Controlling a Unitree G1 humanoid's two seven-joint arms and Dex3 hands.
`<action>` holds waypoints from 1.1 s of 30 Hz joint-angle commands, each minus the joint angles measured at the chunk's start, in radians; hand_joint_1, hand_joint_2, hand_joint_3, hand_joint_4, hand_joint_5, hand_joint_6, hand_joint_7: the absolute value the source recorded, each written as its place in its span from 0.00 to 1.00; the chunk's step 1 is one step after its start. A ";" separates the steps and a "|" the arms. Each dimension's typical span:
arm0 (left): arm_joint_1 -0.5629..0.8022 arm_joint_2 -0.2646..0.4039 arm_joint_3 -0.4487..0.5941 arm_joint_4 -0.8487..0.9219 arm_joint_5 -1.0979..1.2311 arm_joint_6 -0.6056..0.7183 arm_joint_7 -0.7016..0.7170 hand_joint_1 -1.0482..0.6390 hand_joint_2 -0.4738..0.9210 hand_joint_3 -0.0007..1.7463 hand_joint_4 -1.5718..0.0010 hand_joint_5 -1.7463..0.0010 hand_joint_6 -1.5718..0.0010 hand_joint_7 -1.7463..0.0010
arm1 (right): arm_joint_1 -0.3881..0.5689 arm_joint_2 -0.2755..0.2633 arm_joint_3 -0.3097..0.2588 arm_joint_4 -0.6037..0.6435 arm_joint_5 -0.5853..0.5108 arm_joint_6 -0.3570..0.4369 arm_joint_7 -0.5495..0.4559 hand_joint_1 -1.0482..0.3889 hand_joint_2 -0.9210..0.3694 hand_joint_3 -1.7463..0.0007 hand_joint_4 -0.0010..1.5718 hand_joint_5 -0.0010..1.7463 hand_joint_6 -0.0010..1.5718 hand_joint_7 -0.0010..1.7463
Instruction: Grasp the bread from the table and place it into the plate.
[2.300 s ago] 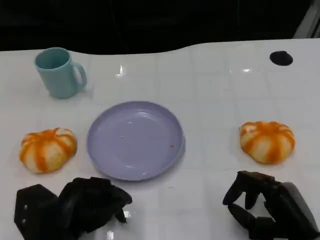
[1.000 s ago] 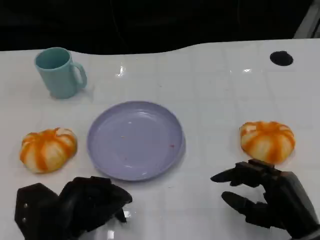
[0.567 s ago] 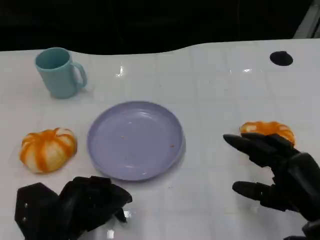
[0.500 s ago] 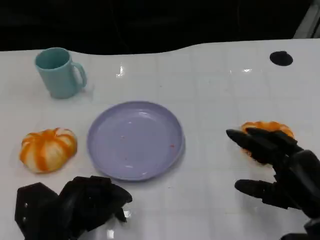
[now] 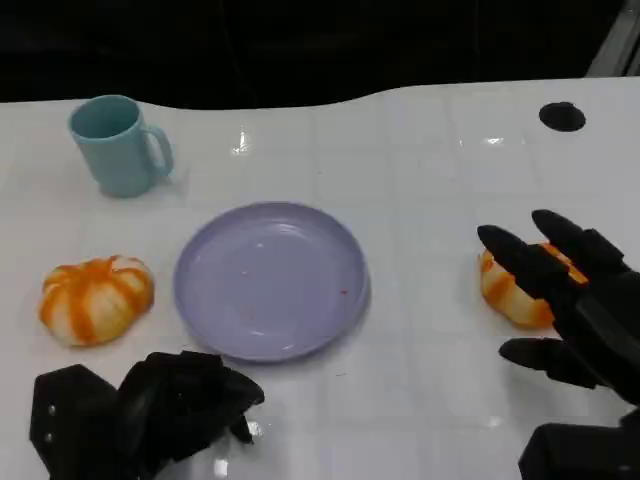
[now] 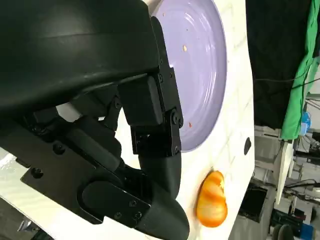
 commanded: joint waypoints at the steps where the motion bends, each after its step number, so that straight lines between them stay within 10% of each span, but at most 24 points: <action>1: 0.003 0.010 0.011 0.013 -0.005 0.003 0.002 0.00 0.83 0.09 0.42 0.14 0.03 0.78 | -0.048 -0.030 0.021 0.047 -0.062 0.059 -0.006 0.43 0.03 0.98 0.01 0.03 0.09 0.00; 33: 0.019 0.007 0.008 -0.007 0.004 -0.002 0.011 0.00 0.84 0.09 0.42 0.14 0.03 0.78 | -0.303 0.005 0.202 0.459 -0.075 0.226 -0.004 0.55 0.12 1.00 0.04 0.14 0.17 0.01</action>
